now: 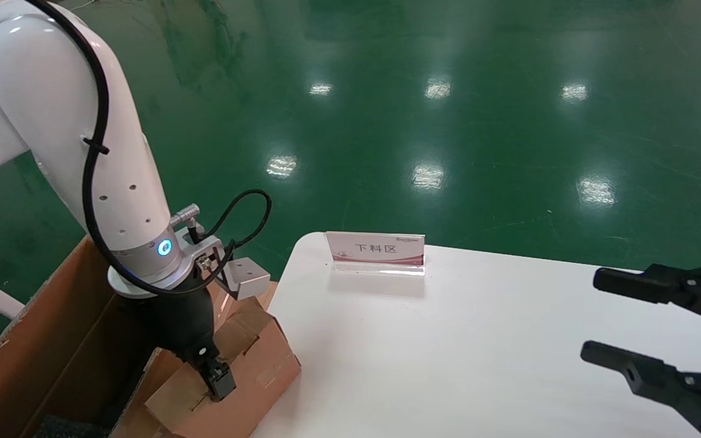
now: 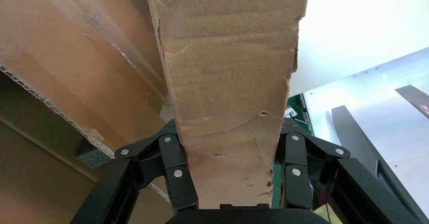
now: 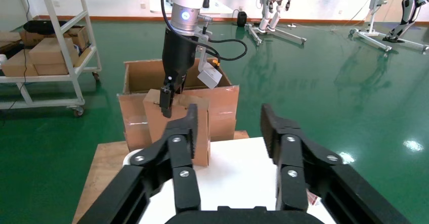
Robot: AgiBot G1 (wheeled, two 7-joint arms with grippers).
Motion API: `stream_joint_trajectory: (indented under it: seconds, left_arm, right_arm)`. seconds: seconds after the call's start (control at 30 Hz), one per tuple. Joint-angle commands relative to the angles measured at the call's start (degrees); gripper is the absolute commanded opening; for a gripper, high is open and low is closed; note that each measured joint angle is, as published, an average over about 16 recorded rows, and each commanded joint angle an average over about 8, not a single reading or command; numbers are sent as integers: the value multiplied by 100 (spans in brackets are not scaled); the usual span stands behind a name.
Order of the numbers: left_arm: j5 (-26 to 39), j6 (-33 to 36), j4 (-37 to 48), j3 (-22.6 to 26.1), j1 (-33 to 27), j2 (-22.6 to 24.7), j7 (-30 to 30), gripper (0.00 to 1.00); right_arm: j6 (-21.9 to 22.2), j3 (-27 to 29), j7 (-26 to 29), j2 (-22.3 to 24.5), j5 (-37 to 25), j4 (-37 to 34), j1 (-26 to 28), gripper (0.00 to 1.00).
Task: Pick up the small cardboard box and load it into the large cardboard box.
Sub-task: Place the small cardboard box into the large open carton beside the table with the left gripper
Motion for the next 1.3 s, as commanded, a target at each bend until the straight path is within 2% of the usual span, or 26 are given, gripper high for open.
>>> stream_joint_trajectory:
  seconds: [0.03, 0.27, 0.6, 0.83, 0.93, 1.07, 1.3]
  left_arm:
    - [2, -1, 1, -5, 1, 2, -3, 0]
    - [-228, 88, 31, -317, -468, -262, 245, 0]
    - [-541, 159, 34, -887, -1424, -911, 692, 0]
    - [-436, 182, -37, -1238, -2185, -1453, 990, 0]
    - [-271, 186, -104, -1155, -2567, -1614, 1092, 0]
    - [-56, 190, -195, -810, -3057, -1736, 1188, 0]
    - [196, 193, -274, 191, -3675, -1672, 1206, 0]
  right_arm:
    - [0, 0, 0, 0, 0, 0, 0, 100]
    - [0, 0, 0, 0, 0, 0, 0, 100]
    - [0, 0, 0, 0, 0, 0, 0, 100]
    - [0, 0, 0, 0, 0, 0, 0, 100]
    - [0, 0, 0, 0, 0, 0, 0, 100]
    - [0, 0, 0, 0, 0, 0, 0, 100]
    - [0, 0, 0, 0, 0, 0, 0, 100]
